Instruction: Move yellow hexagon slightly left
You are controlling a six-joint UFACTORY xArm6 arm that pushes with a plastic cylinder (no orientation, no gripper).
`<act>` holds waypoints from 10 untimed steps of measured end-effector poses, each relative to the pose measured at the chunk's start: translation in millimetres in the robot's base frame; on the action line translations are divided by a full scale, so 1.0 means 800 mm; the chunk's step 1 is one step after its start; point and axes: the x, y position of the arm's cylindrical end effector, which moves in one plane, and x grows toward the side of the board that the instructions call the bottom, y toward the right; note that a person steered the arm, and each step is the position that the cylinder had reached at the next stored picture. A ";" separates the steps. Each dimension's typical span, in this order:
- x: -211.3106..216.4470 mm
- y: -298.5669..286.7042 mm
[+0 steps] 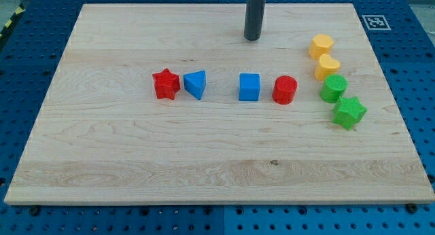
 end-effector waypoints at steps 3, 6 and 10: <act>-0.008 0.247; 0.053 0.242; 0.053 0.128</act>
